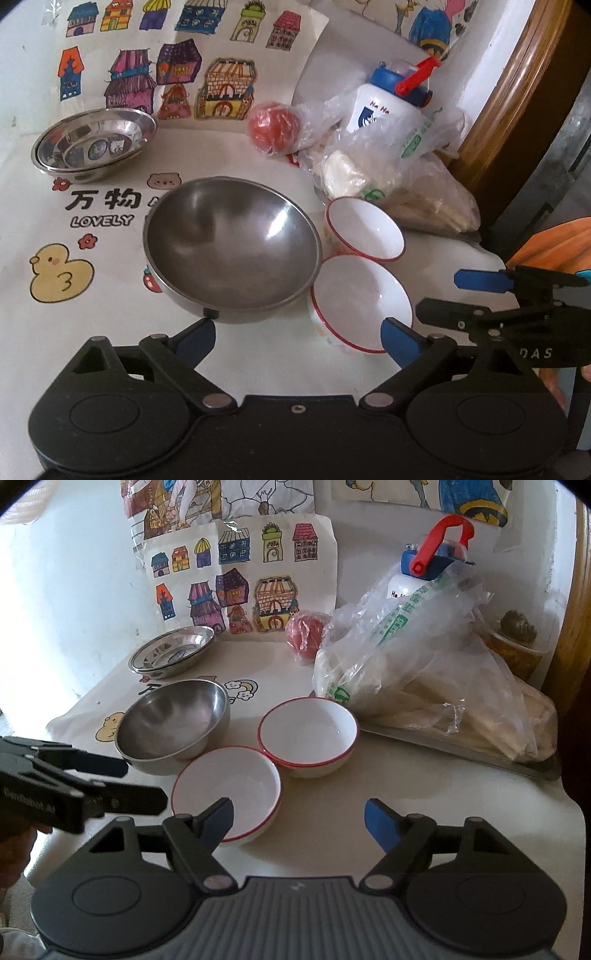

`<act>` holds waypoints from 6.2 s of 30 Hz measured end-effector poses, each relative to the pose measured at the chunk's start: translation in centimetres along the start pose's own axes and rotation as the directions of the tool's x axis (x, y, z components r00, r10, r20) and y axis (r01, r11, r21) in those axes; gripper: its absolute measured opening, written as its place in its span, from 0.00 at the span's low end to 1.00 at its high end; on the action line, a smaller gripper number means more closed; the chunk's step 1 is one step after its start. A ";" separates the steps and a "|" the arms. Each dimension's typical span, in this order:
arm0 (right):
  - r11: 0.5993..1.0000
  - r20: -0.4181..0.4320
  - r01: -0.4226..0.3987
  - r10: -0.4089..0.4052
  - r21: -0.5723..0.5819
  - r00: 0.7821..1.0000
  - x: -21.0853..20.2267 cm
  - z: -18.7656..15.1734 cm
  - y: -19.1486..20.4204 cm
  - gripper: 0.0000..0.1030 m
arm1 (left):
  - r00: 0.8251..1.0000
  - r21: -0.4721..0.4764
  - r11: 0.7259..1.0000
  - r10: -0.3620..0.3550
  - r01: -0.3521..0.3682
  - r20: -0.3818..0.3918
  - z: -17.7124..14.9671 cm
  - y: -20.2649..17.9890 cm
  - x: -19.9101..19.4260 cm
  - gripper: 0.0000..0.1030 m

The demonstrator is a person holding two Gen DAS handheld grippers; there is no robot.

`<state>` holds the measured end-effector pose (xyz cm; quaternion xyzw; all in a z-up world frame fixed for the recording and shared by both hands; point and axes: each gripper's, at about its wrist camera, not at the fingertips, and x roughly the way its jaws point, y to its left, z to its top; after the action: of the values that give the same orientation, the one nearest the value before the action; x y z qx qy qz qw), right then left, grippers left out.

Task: Organize plates and bowls
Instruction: 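Grasp the rim of a white red-rimmed bowl with both tools, then lift the white bowl with both tools and lower it into the steel bowl, then open both tools to release the white bowl inside the steel bowl, then move both tools toward the second white red-rimmed bowl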

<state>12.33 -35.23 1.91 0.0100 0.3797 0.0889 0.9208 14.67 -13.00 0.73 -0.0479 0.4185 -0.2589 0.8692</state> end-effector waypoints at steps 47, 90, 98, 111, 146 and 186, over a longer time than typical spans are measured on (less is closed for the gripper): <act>0.995 -0.088 -0.075 0.080 0.061 0.993 4.2 0.5 0.8 0.13 | 0.995 -0.272 0.959 -0.097 0.083 -0.038 -0.8 0.4 2.9 0.16; 0.992 0.022 -0.120 0.120 0.030 0.993 0.9 8.7 5.1 0.09 | 0.996 -0.261 0.964 -0.029 0.049 0.079 4.5 2.7 -3.9 0.11; 0.985 -0.022 -0.172 0.172 0.008 0.985 4.2 10.3 7.5 0.09 | 0.997 -0.283 0.959 0.040 -0.022 0.060 5.4 5.9 -3.9 0.11; 0.980 -0.165 -0.187 0.195 0.065 0.967 8.5 9.7 7.2 0.11 | 0.993 -0.233 0.969 0.064 -0.085 -0.098 6.5 7.5 -0.5 0.11; 0.992 -0.271 -0.126 0.115 -0.021 0.956 10.2 10.5 8.1 0.23 | 0.966 -0.133 0.982 0.103 -0.137 -0.237 8.3 6.9 2.3 0.16; 0.995 -0.057 -0.072 0.075 0.065 0.996 1.4 9.3 3.6 0.89 | 0.988 -0.060 0.986 0.154 -0.155 -0.031 7.6 4.5 -2.8 0.84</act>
<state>19.27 -31.03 7.84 0.0504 0.4089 0.1109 0.9044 20.81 -8.73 6.28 -0.0390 0.4403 -0.1781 0.8792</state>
